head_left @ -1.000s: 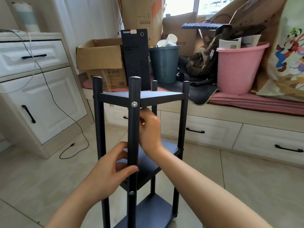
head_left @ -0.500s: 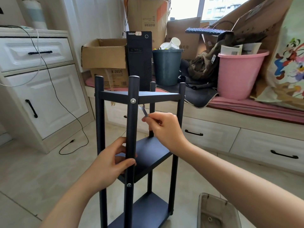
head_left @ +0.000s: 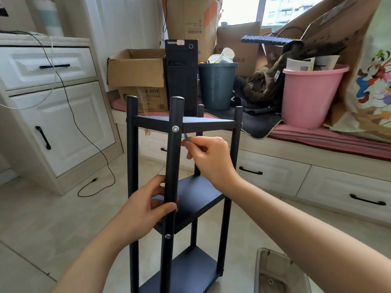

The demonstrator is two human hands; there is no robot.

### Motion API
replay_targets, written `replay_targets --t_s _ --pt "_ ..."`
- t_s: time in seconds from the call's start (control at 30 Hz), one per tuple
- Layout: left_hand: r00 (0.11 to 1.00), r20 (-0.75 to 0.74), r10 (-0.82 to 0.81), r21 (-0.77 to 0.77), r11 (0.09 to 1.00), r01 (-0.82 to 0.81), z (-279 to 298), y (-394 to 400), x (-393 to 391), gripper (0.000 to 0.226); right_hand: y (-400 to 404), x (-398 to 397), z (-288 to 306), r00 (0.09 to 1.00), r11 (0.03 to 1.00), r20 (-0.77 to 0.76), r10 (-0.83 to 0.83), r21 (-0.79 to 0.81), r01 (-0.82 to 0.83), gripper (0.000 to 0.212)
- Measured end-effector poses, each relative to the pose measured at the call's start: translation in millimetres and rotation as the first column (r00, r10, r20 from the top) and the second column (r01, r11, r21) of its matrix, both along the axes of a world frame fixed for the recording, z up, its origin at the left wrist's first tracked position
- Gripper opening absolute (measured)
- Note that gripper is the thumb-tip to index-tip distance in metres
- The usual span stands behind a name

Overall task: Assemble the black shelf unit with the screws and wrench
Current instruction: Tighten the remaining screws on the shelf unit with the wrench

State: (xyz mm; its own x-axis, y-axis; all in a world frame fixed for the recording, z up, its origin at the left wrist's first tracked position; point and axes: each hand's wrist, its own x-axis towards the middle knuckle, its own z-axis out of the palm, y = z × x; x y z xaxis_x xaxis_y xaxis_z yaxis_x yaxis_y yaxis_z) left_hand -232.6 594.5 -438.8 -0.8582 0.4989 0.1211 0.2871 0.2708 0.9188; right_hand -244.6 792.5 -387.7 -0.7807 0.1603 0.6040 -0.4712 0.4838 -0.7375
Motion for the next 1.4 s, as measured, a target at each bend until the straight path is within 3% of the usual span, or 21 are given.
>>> replay_targets --t_s 0.5,0.7,0.97,1.2,1.4 --pt "1.0 -0.003 -0.005 -0.006 1.0 0.005 -1 -1 -1 0.045 -16 -16 -14 0.982 0.99 -0.136 -0.128 0.043 0.135 0.015" --pt "1.0 -0.027 -0.011 0.005 1.0 0.011 -2 0 -3 0.053 -30 -29 -23 0.946 0.971 -0.219 -0.237 -0.018 0.239 0.015" --pt "0.999 -0.031 -0.019 0.038 0.999 0.02 -4 -1 -6 0.048 -45 -41 -33 0.946 0.972 -0.23 -0.227 -0.12 0.203 0.014" --pt "1.0 -0.028 0.001 0.047 0.999 0.0 -4 0 -6 0.049 -33 -32 -34 0.994 0.962 0.016 0.109 -0.254 -0.101 0.016" --pt "1.0 -0.015 0.022 0.055 0.998 -0.021 -2 2 -6 0.042 -3 1 -31 0.935 0.943 0.29 0.203 -0.316 -0.107 0.015"
